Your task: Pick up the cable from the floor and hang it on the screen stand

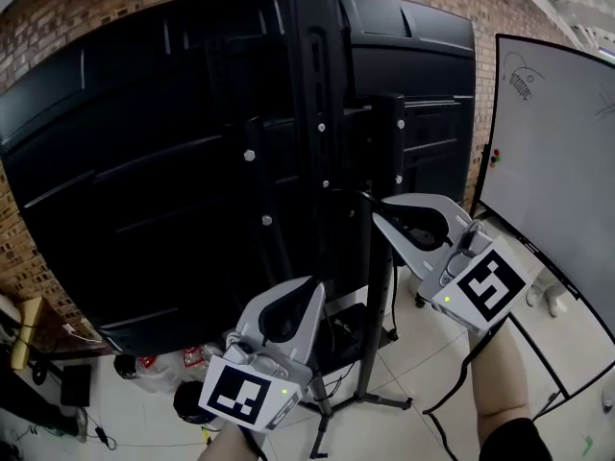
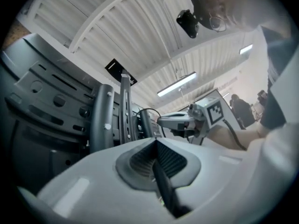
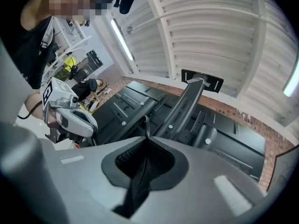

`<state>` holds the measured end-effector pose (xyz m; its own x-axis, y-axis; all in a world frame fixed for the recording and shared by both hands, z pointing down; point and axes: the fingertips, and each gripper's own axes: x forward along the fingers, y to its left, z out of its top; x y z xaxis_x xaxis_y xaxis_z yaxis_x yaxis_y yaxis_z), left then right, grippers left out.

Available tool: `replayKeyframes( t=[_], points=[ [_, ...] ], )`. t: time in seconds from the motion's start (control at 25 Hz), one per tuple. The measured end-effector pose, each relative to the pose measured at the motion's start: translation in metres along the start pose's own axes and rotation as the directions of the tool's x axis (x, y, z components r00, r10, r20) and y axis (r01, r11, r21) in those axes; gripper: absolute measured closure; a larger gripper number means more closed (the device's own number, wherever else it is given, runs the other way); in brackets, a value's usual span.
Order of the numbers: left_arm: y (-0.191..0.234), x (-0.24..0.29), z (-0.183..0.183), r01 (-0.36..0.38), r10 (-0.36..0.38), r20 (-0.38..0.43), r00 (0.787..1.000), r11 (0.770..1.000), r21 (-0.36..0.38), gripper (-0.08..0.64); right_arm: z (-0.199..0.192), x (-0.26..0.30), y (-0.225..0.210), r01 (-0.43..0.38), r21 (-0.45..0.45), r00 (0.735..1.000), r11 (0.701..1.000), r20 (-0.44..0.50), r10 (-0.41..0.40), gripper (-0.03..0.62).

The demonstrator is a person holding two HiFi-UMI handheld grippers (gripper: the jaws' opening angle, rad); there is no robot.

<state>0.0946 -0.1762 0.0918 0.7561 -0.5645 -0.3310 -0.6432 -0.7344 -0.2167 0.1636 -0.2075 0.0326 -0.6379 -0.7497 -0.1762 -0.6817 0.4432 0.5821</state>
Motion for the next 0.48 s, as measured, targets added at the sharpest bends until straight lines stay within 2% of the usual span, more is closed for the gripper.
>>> replayKeyframes(
  t=[0.16, 0.32, 0.48],
  points=[
    [0.004, 0.014, -0.016, 0.035, -0.035, -0.061, 0.998, 0.999, -0.012, 0.555, 0.008, 0.007, -0.021, 0.052, -0.083, 0.999, 0.995, 0.004, -0.052, 0.577],
    [0.007, 0.022, -0.012, 0.084, -0.084, -0.064, 0.994, 0.996, 0.008, 0.555, 0.017, 0.012, -0.04, 0.129, -0.107, 0.991, 0.986, -0.02, -0.132, 0.577],
    [0.011, 0.036, -0.008, 0.098, -0.098, -0.045, 0.994, 0.995, -0.019, 0.555, 0.026, 0.014, -0.067, 0.179, -0.118, 0.982, 0.977, -0.044, -0.185, 0.577]
  ],
)
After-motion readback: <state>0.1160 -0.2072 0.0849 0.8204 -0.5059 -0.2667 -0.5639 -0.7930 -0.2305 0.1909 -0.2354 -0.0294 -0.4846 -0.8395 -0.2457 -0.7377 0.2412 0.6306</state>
